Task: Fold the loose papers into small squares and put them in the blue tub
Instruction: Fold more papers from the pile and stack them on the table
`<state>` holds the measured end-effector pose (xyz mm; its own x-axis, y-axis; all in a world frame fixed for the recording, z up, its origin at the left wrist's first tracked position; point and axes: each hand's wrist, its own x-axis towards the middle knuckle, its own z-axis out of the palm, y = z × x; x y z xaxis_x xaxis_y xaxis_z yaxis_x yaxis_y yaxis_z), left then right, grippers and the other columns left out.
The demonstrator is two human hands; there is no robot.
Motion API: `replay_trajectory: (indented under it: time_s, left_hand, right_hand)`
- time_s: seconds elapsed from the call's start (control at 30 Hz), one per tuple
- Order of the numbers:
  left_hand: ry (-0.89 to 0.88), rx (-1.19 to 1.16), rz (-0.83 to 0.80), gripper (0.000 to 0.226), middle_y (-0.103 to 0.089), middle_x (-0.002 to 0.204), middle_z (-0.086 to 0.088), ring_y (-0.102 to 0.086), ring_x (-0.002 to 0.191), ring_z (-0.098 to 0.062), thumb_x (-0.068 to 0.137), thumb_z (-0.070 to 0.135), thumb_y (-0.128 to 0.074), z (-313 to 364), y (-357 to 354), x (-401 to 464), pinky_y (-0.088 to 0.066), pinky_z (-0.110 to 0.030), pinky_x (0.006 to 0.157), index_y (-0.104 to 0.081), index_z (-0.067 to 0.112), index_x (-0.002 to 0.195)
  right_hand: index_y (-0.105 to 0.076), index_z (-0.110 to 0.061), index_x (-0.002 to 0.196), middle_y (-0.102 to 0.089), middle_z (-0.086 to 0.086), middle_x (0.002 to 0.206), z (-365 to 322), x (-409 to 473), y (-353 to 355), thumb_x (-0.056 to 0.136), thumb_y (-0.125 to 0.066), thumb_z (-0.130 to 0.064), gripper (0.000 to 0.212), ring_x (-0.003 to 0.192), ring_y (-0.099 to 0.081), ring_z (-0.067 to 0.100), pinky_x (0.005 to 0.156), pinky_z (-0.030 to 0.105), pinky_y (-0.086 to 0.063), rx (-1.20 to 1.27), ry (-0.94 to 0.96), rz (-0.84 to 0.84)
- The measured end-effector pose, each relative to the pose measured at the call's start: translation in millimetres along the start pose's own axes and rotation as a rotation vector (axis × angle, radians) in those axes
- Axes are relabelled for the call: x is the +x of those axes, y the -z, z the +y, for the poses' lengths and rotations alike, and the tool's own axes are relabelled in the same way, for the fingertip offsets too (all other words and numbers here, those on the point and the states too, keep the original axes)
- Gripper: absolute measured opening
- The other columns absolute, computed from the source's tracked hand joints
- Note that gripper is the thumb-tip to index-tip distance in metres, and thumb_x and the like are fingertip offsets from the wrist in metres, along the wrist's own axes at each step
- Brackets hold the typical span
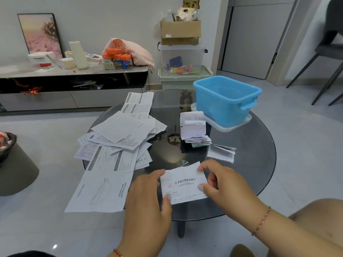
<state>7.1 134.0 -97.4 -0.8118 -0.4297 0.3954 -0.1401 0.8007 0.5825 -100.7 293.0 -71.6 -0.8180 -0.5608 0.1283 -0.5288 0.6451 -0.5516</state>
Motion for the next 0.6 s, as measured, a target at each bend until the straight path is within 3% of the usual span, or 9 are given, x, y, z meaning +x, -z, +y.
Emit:
replay_trajectory:
  time_s: [0.1, 0.2, 0.33, 0.47, 0.53, 0.6]
  left_hand:
    - [-0.207, 0.062, 0.089, 0.044, -0.048, 0.105, 0.011, -0.04, 0.095, -0.011, 0.07, 0.005, -0.061, -8, -4, 0, -0.039, -0.027, 0.079, -0.06, 0.029, 0.106]
    - [-0.458, 0.087, 0.089, 0.031, -0.052, 0.105, 0.012, -0.048, 0.093, -0.014, 0.072, 0.024, -0.05, -7, -13, -7, -0.034, -0.029, 0.08, -0.056, 0.03, 0.102]
    - [-0.544, 0.189, 0.026, 0.048, -0.064, 0.098, 0.008, -0.051, 0.088, -0.016, 0.064, 0.052, -0.059, -3, -20, -16, -0.034, -0.034, 0.079, -0.067, 0.025, 0.103]
    - [-0.609, 0.236, 0.003, 0.055, -0.065, 0.099, 0.009, -0.05, 0.089, -0.016, 0.059, 0.057, -0.06, -7, -19, -14, -0.034, -0.034, 0.082, -0.071, 0.023, 0.101]
    - [-0.64, 0.218, 0.007, 0.049, -0.065, 0.098, 0.011, -0.05, 0.088, -0.014, 0.06, 0.054, -0.061, -9, -20, -12, -0.035, -0.033, 0.084, -0.069, 0.024, 0.098]
    - [-0.652, 0.198, 0.018, 0.041, -0.065, 0.095, 0.012, -0.05, 0.087, -0.012, 0.061, 0.051, -0.062, -10, -20, -9, -0.034, -0.034, 0.087, -0.068, 0.025, 0.093]
  right_hand:
    - [-0.056, -0.036, 0.119, -0.046, -0.015, 0.069, -4, 2, 0, 0.09, -0.057, -0.031, 0.03, 0.075, -0.042, 0.002, 0.063, 0.013, -0.03, -0.087, 0.034, -0.031]
    - [-0.051, -0.033, 0.128, -0.046, -0.017, 0.077, -7, -2, 1, 0.092, -0.053, -0.033, 0.036, 0.085, -0.042, 0.005, 0.071, 0.019, -0.032, -0.134, -0.009, -0.056]
    - [-0.045, -0.036, 0.129, -0.055, -0.014, 0.093, -18, -21, 7, 0.092, -0.051, -0.04, 0.038, 0.089, -0.046, 0.007, 0.069, 0.019, -0.035, -0.209, -0.009, -0.091]
    - [-0.055, -0.035, 0.112, -0.044, -0.019, 0.077, -19, -21, 14, 0.087, -0.052, -0.051, 0.029, 0.085, -0.038, 0.004, 0.062, 0.007, -0.028, -0.31, 0.115, 0.003]
    - [-0.059, -0.035, 0.113, -0.051, -0.024, 0.092, -11, -12, 15, 0.082, -0.051, -0.054, 0.037, 0.093, -0.04, -0.002, 0.075, 0.003, -0.029, -0.219, 0.2, 0.02]
    - [-0.052, -0.036, 0.128, -0.049, -0.025, 0.125, -5, -5, 14, 0.081, -0.046, -0.057, 0.051, 0.116, -0.036, -0.008, 0.095, 0.001, -0.022, -0.108, 0.281, -0.098]
